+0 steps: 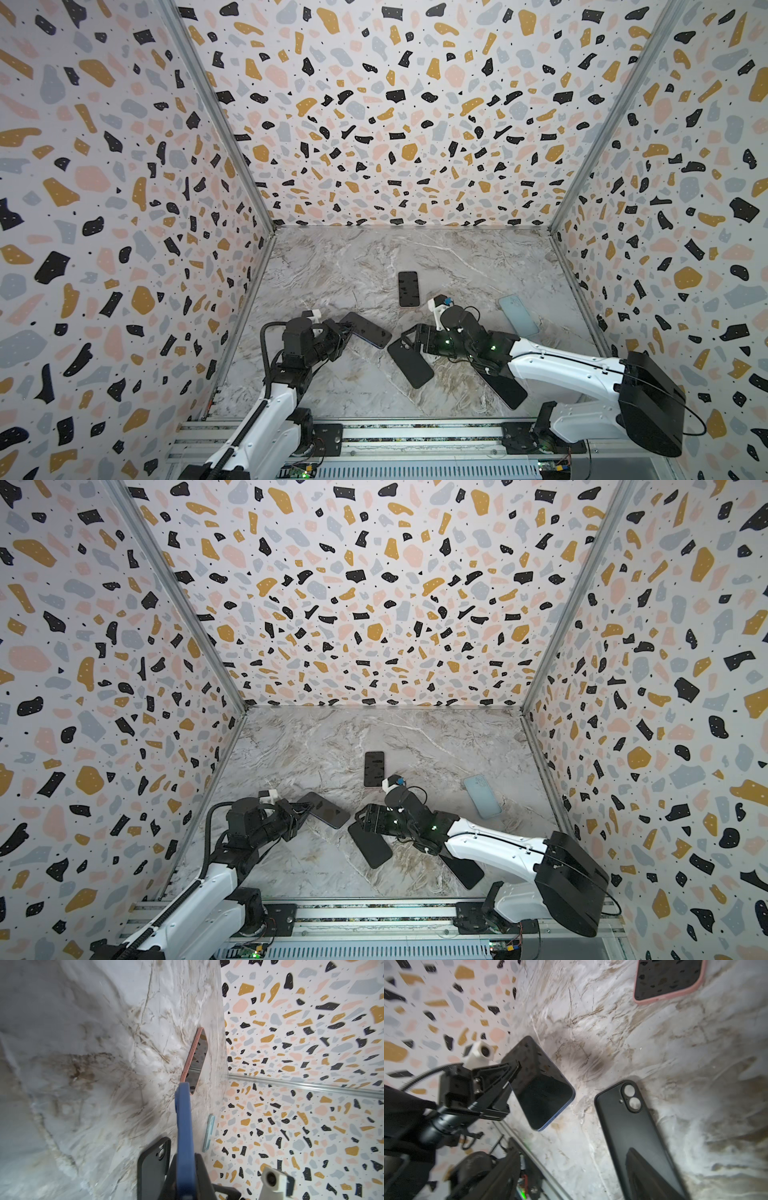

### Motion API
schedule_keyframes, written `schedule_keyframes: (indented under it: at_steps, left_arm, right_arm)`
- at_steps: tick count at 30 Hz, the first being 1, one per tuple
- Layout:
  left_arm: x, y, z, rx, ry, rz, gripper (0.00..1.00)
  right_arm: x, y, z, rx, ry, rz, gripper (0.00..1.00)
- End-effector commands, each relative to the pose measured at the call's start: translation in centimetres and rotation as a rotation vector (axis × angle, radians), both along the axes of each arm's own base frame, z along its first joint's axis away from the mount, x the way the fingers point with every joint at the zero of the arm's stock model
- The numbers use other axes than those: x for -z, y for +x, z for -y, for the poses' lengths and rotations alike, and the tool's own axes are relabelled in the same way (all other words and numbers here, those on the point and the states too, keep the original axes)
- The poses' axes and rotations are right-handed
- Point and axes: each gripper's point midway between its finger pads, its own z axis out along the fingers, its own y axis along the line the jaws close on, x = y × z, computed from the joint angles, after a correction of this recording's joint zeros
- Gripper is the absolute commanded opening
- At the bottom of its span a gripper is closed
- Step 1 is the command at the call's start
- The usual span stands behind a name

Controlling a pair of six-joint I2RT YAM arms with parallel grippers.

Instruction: Put the phone into the phone case

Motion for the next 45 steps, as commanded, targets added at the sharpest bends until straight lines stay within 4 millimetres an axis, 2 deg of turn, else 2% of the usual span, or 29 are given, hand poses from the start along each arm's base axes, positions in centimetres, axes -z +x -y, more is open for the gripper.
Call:
schedule_keyframes:
  at_steps: [1,5,10,17,24,28,34,38,45]
  left_arm:
    - [-3.6,1.1,0.4,-0.049,-0.12,0.125,0.0]
    - [-4.6,1.0,1.5,-0.061,-0.181,0.171,0.0]
    - [-5.7,1.0,3.9,-0.021,-0.223,0.208,0.0]
    - [-7.1,0.9,6.3,0.019,-0.277,0.259,0.0]
    - [-7.1,0.8,7.7,0.042,-0.304,0.264,0.0]
    - [-7.1,0.7,8.6,0.057,-0.323,0.262,0.0]
    - [-7.2,0.6,9.8,0.084,-0.347,0.258,0.0]
    - [-7.1,0.5,9.8,0.083,-0.349,0.254,0.0]
    - [-6.5,0.4,9.9,0.09,-0.323,0.243,0.0]
  right_arm:
    - [-3.5,-0.1,-0.1,0.114,0.304,-0.163,0.8]
    - [-3.9,0.0,0.8,0.174,0.436,-0.26,0.76]
    - [-4.7,0.2,0.6,0.173,0.507,-0.282,0.74]
    - [-3.6,0.4,0.6,0.193,0.624,-0.404,0.69]
    - [-1.8,1.2,2.1,0.26,0.628,-0.43,0.65]
    - [-2.0,1.9,2.1,0.248,0.659,-0.408,0.57]
    - [-2.0,1.9,1.3,0.187,0.738,-0.437,0.38]
    - [-2.2,1.7,1.7,0.171,0.793,-0.436,0.17]
    - [-1.9,1.6,1.9,0.172,0.795,-0.439,0.08]
